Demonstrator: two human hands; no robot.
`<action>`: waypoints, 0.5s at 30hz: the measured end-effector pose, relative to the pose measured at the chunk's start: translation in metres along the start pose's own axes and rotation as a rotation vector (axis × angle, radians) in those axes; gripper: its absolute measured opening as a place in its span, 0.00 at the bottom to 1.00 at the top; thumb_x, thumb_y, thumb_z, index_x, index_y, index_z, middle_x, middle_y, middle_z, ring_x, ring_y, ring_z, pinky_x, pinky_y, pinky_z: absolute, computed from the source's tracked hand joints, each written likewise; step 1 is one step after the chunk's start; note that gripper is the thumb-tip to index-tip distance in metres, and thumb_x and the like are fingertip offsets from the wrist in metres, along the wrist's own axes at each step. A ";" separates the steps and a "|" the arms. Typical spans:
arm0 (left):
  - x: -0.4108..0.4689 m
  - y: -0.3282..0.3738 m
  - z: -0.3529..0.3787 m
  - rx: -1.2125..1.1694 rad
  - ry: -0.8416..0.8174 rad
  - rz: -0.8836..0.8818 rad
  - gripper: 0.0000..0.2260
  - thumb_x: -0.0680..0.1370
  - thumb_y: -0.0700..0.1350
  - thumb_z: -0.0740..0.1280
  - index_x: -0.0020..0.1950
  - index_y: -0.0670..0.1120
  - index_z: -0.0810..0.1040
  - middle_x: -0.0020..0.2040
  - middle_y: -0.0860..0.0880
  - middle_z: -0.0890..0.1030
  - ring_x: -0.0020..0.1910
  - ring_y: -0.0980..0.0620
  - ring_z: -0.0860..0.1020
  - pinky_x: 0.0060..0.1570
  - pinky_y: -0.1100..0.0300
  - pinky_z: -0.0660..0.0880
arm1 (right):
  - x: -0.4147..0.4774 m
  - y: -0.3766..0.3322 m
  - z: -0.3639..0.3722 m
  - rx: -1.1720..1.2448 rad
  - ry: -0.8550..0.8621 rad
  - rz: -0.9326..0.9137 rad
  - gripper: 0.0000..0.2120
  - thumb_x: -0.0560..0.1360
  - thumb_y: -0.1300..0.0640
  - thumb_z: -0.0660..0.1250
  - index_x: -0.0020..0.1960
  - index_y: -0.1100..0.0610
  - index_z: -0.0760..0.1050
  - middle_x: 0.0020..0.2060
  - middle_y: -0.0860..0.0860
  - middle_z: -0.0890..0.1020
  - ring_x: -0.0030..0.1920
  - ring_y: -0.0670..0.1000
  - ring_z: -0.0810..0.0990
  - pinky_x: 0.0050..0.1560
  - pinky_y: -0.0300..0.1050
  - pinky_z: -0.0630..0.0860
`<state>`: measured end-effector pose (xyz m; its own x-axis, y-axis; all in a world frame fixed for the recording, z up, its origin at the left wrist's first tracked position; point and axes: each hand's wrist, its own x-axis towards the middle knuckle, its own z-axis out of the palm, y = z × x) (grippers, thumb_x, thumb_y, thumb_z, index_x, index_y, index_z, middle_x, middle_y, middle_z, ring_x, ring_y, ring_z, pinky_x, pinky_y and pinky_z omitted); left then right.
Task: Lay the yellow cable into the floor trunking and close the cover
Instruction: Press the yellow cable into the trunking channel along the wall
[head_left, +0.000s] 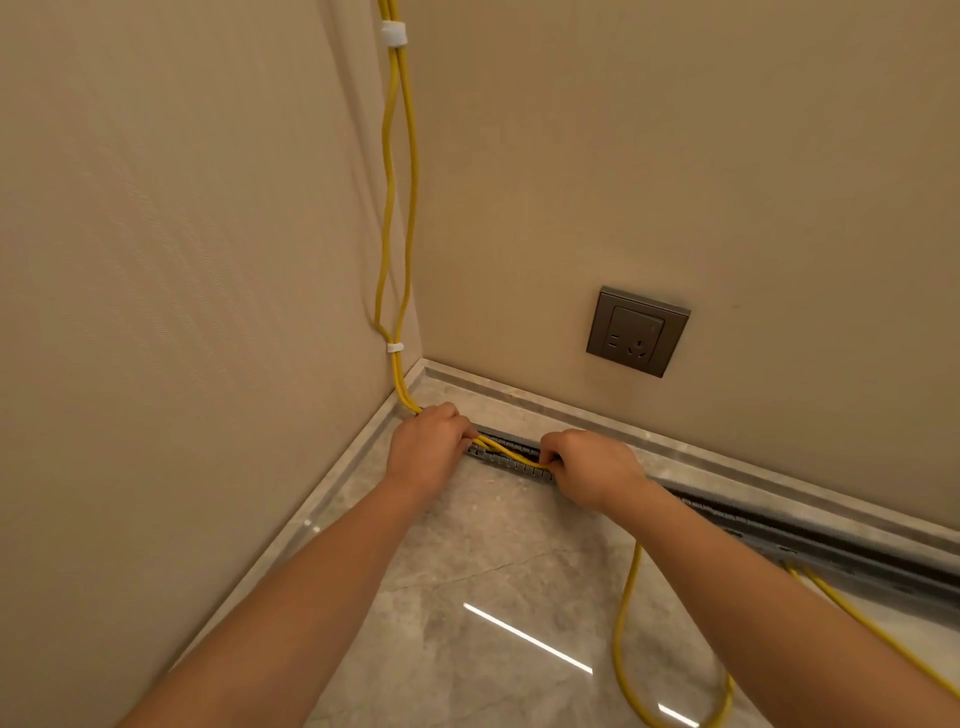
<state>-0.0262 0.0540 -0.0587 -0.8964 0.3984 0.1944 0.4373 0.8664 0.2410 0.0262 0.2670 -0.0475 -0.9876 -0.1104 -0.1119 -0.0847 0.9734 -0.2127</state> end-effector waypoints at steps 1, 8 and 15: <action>-0.001 0.001 0.000 0.038 0.000 0.008 0.08 0.79 0.48 0.66 0.56 0.53 0.82 0.51 0.52 0.80 0.54 0.51 0.77 0.46 0.55 0.75 | 0.001 0.000 0.001 0.003 -0.008 0.008 0.09 0.78 0.56 0.58 0.51 0.46 0.75 0.48 0.49 0.79 0.44 0.51 0.75 0.34 0.42 0.66; -0.012 -0.001 0.004 0.153 0.064 0.069 0.11 0.77 0.46 0.68 0.58 0.54 0.83 0.50 0.49 0.77 0.52 0.47 0.76 0.45 0.54 0.72 | 0.003 0.002 0.001 0.028 -0.019 0.049 0.11 0.78 0.57 0.57 0.53 0.45 0.76 0.51 0.49 0.80 0.47 0.52 0.76 0.38 0.42 0.67; -0.016 -0.009 -0.004 0.085 -0.036 0.007 0.15 0.79 0.42 0.63 0.64 0.52 0.77 0.57 0.50 0.79 0.54 0.47 0.79 0.48 0.52 0.77 | 0.004 -0.003 -0.003 0.044 -0.059 0.097 0.11 0.78 0.58 0.59 0.53 0.45 0.76 0.52 0.50 0.80 0.48 0.53 0.76 0.39 0.43 0.67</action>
<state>-0.0153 0.0385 -0.0604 -0.8962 0.4134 0.1608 0.4369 0.8855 0.1582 0.0216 0.2646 -0.0442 -0.9812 -0.0286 -0.1909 0.0186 0.9704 -0.2407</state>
